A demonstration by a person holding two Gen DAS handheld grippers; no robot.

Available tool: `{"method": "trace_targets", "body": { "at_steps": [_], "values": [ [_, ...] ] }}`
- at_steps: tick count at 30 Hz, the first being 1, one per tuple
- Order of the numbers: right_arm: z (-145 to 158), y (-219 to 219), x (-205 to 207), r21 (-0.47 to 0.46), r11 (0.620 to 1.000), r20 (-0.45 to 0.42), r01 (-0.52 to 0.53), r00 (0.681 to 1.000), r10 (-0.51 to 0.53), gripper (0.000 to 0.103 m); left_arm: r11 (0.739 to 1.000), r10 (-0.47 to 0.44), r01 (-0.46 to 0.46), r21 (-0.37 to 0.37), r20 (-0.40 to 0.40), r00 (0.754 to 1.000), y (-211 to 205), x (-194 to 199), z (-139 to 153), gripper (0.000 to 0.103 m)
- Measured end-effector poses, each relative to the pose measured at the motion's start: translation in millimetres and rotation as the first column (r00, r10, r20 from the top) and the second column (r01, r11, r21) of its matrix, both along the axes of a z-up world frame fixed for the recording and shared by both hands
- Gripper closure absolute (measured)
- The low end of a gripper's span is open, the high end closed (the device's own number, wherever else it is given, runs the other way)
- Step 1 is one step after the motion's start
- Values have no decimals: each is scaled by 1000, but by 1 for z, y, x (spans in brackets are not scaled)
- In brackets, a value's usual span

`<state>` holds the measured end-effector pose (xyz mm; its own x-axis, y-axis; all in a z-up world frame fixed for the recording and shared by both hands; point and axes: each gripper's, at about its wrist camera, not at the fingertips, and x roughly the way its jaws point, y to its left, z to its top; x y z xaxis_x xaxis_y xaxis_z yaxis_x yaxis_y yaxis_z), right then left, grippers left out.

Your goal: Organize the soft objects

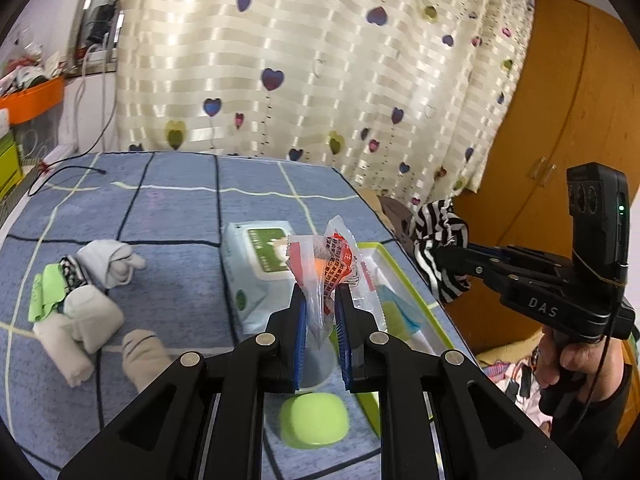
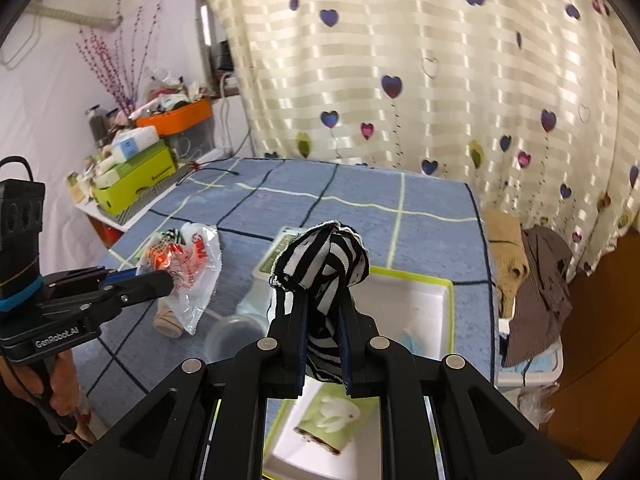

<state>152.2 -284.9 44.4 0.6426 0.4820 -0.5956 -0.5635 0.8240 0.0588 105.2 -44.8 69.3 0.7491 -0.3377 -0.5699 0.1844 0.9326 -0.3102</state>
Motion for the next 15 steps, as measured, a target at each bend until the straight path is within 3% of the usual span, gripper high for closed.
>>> {"method": "trace_targets", "body": {
  "at_steps": [15],
  "values": [
    [-48, -41, 46, 9, 994, -108, 112, 988, -111, 90, 994, -79, 85, 67, -79, 994, -50, 42, -15, 88]
  ]
}}
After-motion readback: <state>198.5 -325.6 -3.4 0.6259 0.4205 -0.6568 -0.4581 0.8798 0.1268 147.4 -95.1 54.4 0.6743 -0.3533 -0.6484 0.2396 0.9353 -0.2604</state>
